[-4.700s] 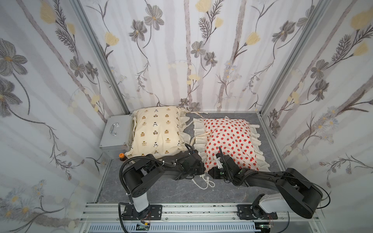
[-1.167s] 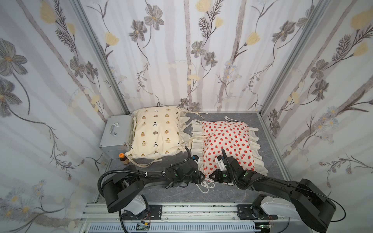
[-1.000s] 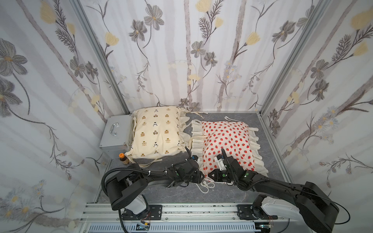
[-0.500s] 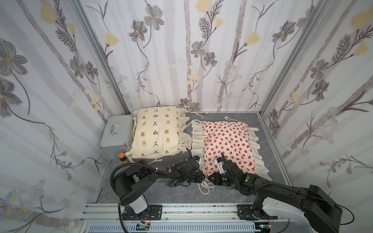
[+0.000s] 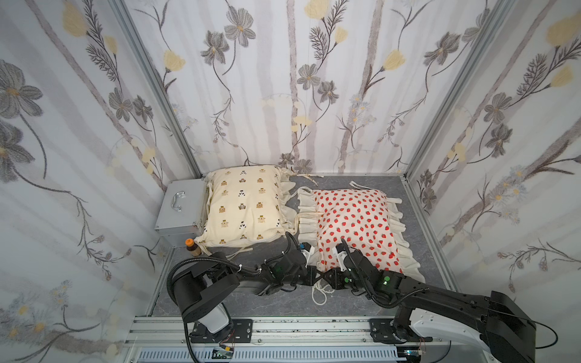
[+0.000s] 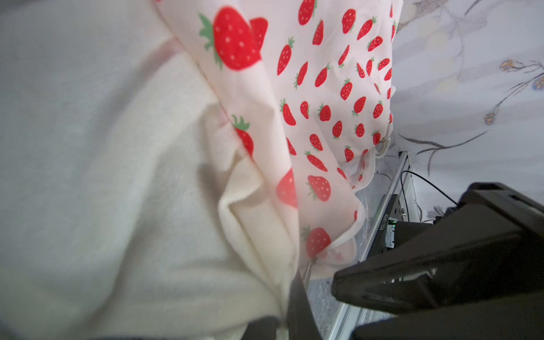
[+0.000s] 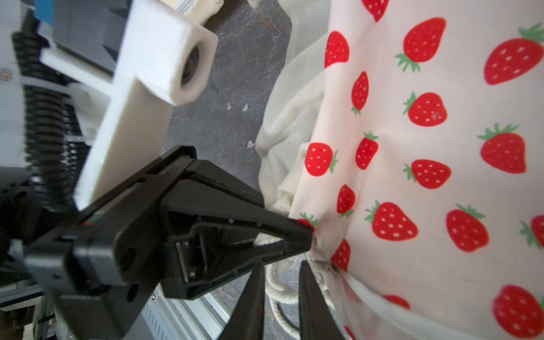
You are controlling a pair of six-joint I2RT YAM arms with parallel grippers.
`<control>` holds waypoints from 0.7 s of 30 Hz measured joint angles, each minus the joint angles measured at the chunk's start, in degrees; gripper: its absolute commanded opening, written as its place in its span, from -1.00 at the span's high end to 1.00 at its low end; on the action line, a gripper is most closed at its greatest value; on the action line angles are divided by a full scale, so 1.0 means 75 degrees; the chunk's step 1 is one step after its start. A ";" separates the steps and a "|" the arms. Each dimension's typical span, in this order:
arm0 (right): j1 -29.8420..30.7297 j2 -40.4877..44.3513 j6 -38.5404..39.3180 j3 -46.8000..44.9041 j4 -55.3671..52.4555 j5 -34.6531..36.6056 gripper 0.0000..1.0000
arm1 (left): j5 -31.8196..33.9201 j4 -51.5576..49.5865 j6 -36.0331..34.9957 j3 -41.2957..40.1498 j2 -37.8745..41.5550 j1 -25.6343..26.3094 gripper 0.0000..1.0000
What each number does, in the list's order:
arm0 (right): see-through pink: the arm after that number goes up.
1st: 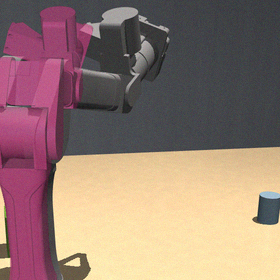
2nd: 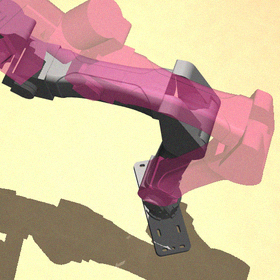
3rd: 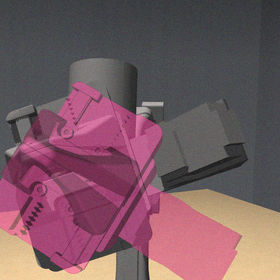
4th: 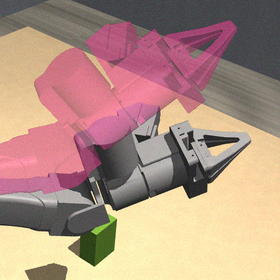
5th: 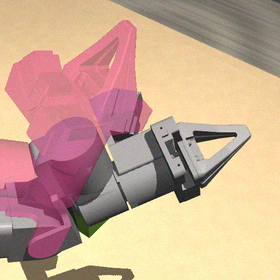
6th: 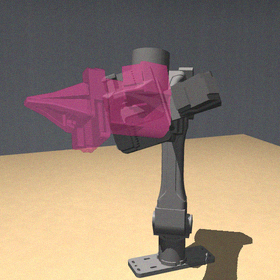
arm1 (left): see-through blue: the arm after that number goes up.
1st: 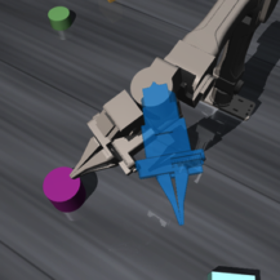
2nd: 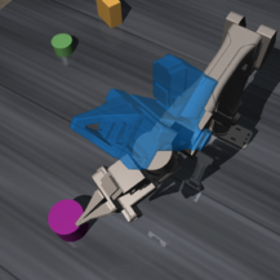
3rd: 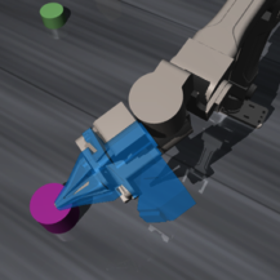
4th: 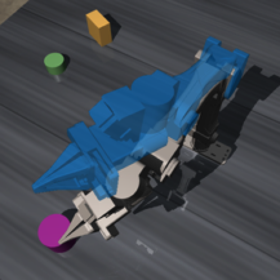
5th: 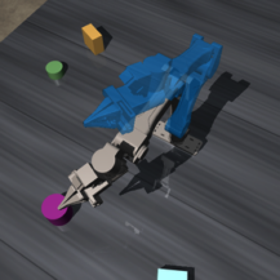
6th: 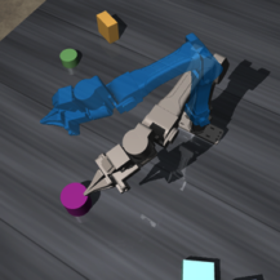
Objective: Zip up pillowcases
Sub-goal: Zip the zipper on the pillowcase.
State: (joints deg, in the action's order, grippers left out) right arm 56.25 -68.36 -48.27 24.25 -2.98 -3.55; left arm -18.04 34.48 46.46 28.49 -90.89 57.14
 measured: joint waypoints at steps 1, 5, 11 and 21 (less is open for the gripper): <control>0.0000 0.0006 0.0020 0.0023 -0.0073 0.0090 0.53 | -0.0029 0.0023 0.0012 0.0000 0.0035 -0.0006 1.00; 0.0061 0.0157 0.0163 0.0117 -0.0472 0.0329 0.52 | -0.0134 0.0111 0.0064 -0.0055 0.0289 -0.0035 1.00; 0.0093 0.0169 0.0329 0.0216 -0.0726 0.0498 0.51 | -0.0210 0.0111 0.0108 -0.0058 0.0501 -0.0055 1.00; 0.0192 0.0286 0.0396 0.0210 -0.0857 0.0589 0.48 | -0.0318 0.0131 0.0204 -0.0055 0.0586 -0.0085 1.00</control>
State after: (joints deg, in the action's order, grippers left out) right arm 57.69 -66.22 -45.30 25.82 -9.41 0.86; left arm -20.43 35.46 47.99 28.08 -86.50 56.51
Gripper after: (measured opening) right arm 0.262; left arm 0.053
